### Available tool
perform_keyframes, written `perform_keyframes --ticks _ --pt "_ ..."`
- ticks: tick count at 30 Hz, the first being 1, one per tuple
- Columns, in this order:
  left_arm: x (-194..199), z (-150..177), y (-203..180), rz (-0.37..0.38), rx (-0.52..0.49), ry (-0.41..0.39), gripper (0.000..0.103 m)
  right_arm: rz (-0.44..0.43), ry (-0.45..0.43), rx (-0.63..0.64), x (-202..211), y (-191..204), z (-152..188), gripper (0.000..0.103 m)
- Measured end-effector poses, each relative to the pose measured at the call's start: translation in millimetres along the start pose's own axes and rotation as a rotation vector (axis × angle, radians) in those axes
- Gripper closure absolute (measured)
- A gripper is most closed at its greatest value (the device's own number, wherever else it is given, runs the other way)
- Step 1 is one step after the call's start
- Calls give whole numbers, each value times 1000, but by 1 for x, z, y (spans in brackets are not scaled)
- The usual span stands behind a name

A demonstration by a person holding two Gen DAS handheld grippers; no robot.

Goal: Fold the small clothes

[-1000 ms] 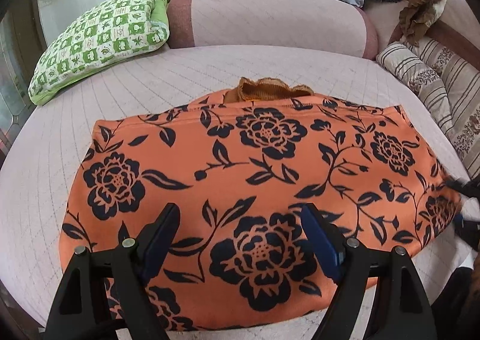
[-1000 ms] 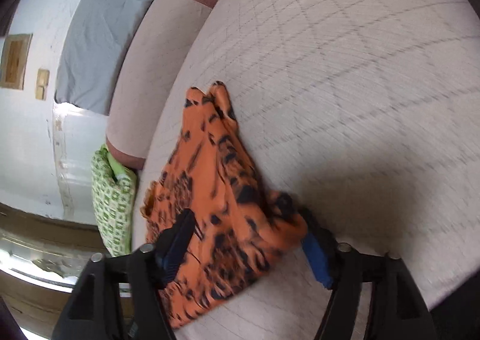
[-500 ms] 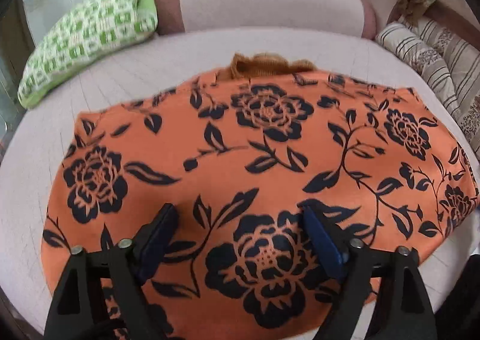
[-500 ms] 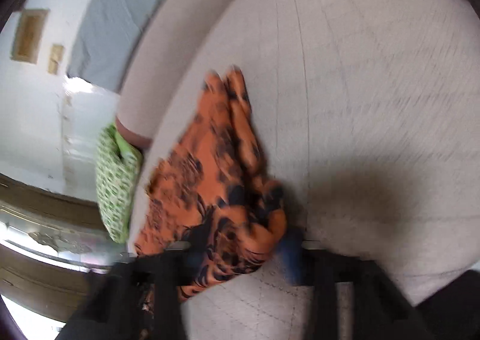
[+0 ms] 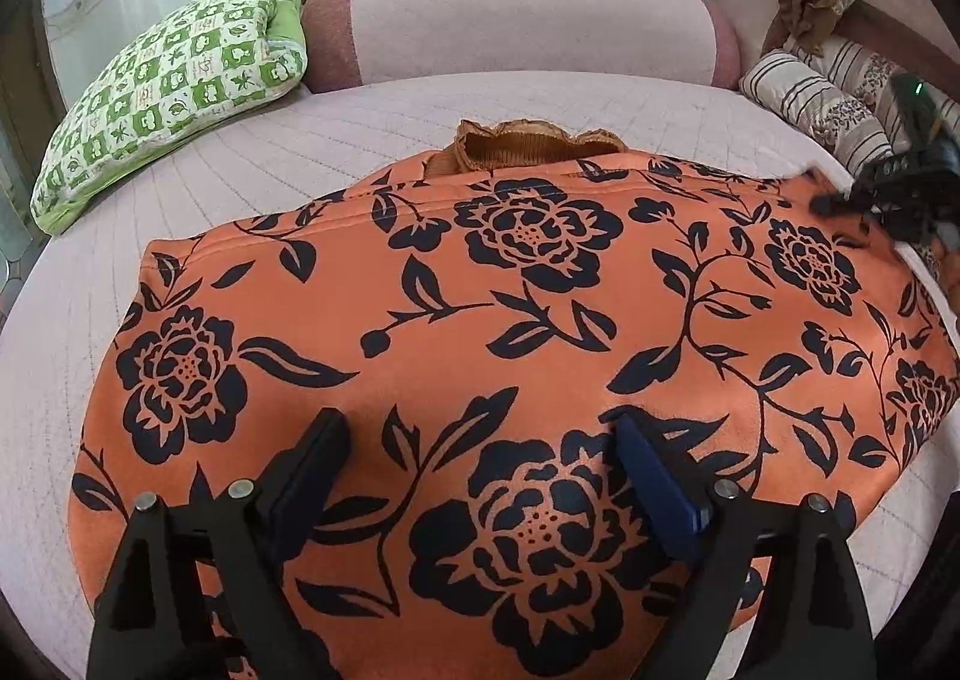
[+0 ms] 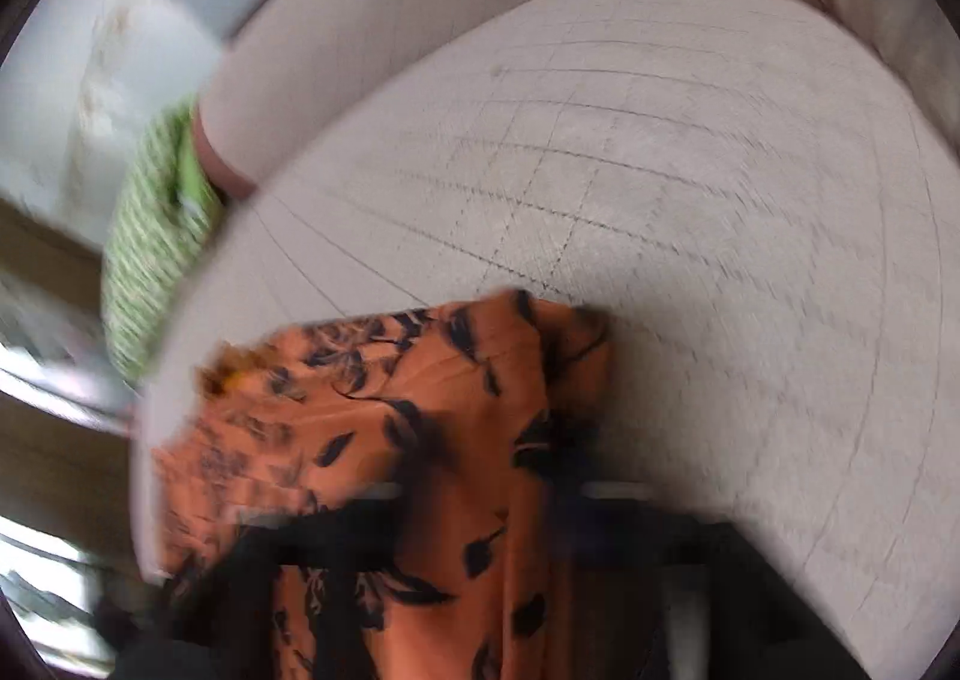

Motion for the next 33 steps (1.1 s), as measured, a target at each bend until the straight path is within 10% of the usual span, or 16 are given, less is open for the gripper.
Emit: perform_keyframes --ticks 3,8,10,15,20,24,29,33 --pt "0 0 0 3 15 -3 10 60 -118 29 22 5 -6 89" --pt "1 -1 1 -1 39 16 10 135 -65 -44 2 -13 10 75" --pt "0 -1 1 0 38 24 10 195 -133 -17 31 -7 7 34" --pt "-1 0 2 -8 42 28 10 116 -270 39 99 35 21 34" --pt "-1 0 3 -5 49 31 10 -62 -27 74 43 52 70 30" --pt "0 0 3 -3 57 34 10 -174 32 -221 32 8 64 44" --pt "-2 -1 3 -4 62 27 9 -209 -62 -72 55 36 46 29" --pt "-1 -1 3 13 60 33 9 -96 32 -224 14 -12 45 31"
Point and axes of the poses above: each gripper's, at about its wrist camera, not at the fingertips, and x roughly against the way its jaws point, y to its left, z to its underside, the point moved 10 cm from there along -x, roughly the way its jaws point, and after that the axes turned 12 degrees about z, right-handed, at the moved point
